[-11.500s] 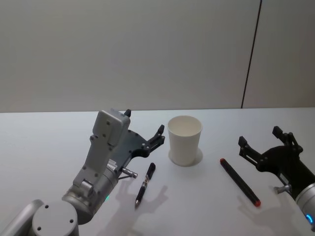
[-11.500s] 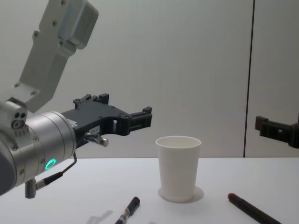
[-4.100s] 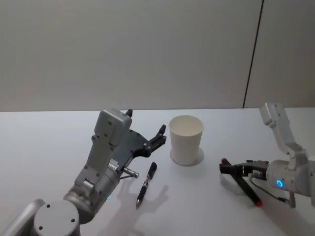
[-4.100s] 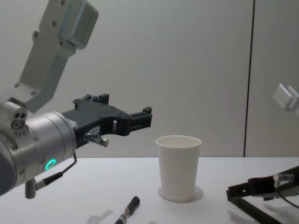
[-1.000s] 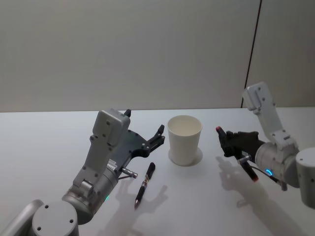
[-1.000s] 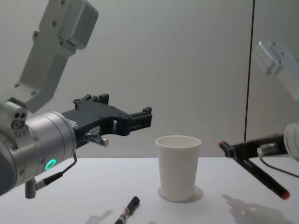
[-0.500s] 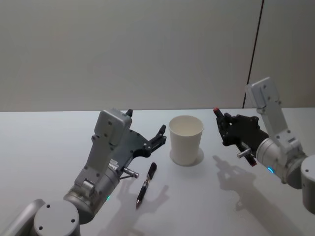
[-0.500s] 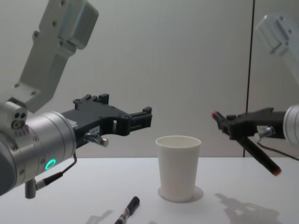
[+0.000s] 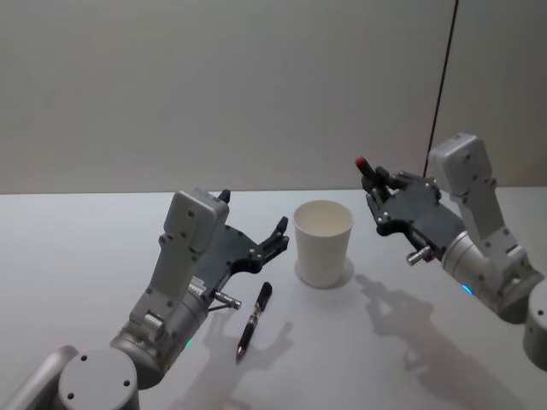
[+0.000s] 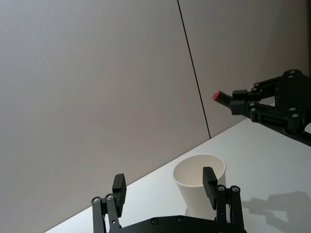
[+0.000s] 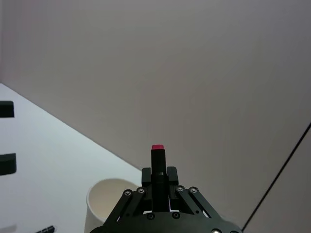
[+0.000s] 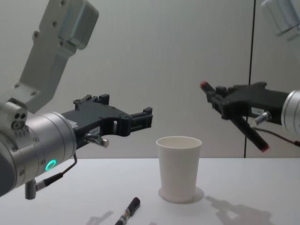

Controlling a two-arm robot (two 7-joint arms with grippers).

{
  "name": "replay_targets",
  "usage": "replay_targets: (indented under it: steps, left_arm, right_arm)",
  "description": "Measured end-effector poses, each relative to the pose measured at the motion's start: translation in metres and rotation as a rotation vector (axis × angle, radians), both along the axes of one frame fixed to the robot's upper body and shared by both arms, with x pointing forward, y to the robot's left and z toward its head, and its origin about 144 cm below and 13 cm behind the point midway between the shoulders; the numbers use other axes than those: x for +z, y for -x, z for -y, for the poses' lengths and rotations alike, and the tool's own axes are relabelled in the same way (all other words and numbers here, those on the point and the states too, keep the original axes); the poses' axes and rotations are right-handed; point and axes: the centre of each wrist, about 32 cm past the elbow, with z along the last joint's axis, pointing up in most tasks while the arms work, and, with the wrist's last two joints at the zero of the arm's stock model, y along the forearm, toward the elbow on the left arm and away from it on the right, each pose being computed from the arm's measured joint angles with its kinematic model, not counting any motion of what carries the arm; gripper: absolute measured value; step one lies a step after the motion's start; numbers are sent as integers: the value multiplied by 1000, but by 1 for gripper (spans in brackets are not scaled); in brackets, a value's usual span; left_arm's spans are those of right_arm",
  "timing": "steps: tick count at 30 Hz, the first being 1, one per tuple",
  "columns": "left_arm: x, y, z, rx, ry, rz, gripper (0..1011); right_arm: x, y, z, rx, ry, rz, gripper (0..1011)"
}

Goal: Place the pen into the pen holder.

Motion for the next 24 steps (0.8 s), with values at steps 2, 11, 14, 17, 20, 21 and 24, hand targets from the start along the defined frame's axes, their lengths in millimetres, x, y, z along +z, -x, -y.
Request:
replay_targets:
  steps: [2, 11, 14, 17, 20, 21, 24]
  left_arm:
    - [0, 0, 0, 0, 0, 0, 1004]
    - [0, 0, 0, 0, 0, 0, 1004]
    - [0, 0, 0, 0, 0, 0, 1004]
    - [0, 0, 0, 0, 0, 0, 1004]
    - [0, 0, 0, 0, 0, 0, 1004]
    - [0, 0, 0, 0, 0, 0, 1004]
    - [0, 0, 0, 0, 0, 0, 1004]
  right_arm:
    - [-1, -1, 1, 22, -3, 40, 175]
    - [-5, -13, 7, 105, -11, 184, 175]
    - [-6, -19, 10, 138, -18, 239, 175]
    - [-8, -25, 12, 159, -25, 272, 175]
    - [-12, -38, 17, 204, -46, 333, 175]
    - [-13, -40, 19, 212, -51, 342, 175]
    - [-18, -53, 23, 259, -86, 387, 175]
